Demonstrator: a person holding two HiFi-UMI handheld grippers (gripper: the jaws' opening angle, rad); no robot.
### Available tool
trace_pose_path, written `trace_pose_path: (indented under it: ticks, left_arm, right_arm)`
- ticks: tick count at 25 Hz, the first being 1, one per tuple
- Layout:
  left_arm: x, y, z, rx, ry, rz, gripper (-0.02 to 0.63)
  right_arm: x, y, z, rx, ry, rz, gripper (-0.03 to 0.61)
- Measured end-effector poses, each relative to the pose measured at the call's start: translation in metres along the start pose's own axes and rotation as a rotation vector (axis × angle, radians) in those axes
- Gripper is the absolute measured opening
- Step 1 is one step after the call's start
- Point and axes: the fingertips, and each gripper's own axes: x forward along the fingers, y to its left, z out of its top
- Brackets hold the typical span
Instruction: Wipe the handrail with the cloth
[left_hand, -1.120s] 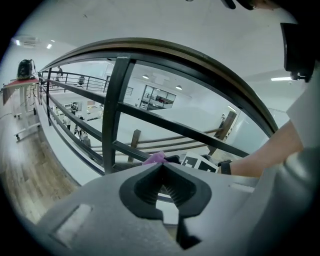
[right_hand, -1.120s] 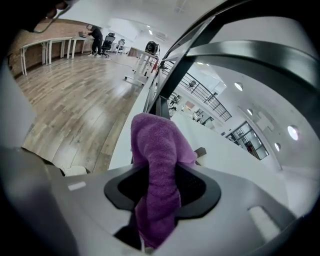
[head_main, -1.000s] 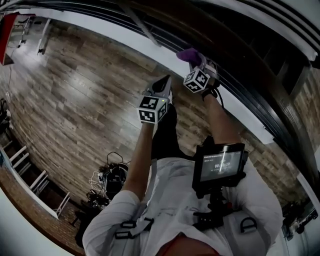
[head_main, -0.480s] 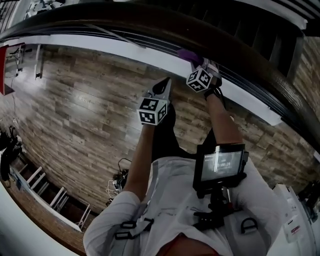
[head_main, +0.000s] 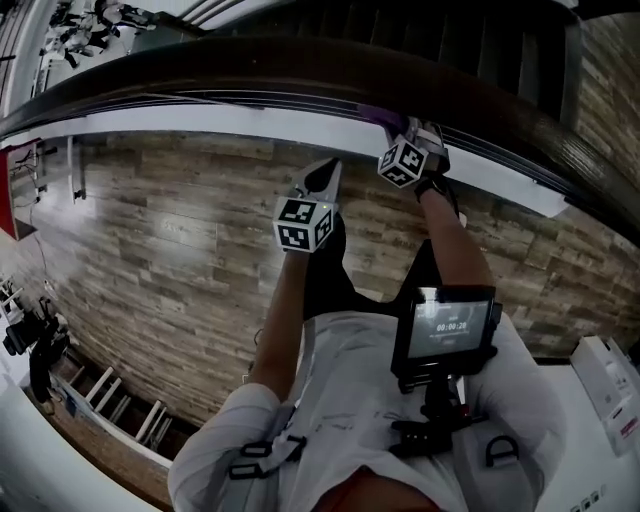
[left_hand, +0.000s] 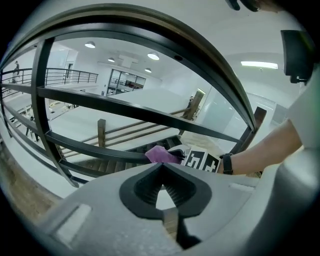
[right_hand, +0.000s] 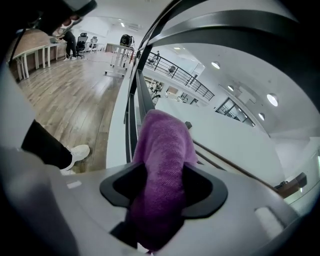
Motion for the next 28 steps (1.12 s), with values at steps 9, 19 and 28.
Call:
trace_pose_path:
  ticks: [9, 19, 28]
  left_arm:
    - [0.029, -0.047, -0.011, 0.055, 0.044, -0.070, -0.001]
    - [0.065, -0.121, -0.023, 0.107, 0.087, -0.168, 0.000]
    - [0.110, -0.209, -0.030, 0.186, 0.120, -0.287, 0.000]
  right_arm:
    - [-0.027, -0.025, -0.089, 0.019, 0.072, -0.066, 0.244]
    - [-0.066, -0.056, -0.191, 0.127, 0.171, -0.101, 0.252]
    - [-0.103, -0.085, -0.286, 0.204, 0.221, -0.173, 0.252]
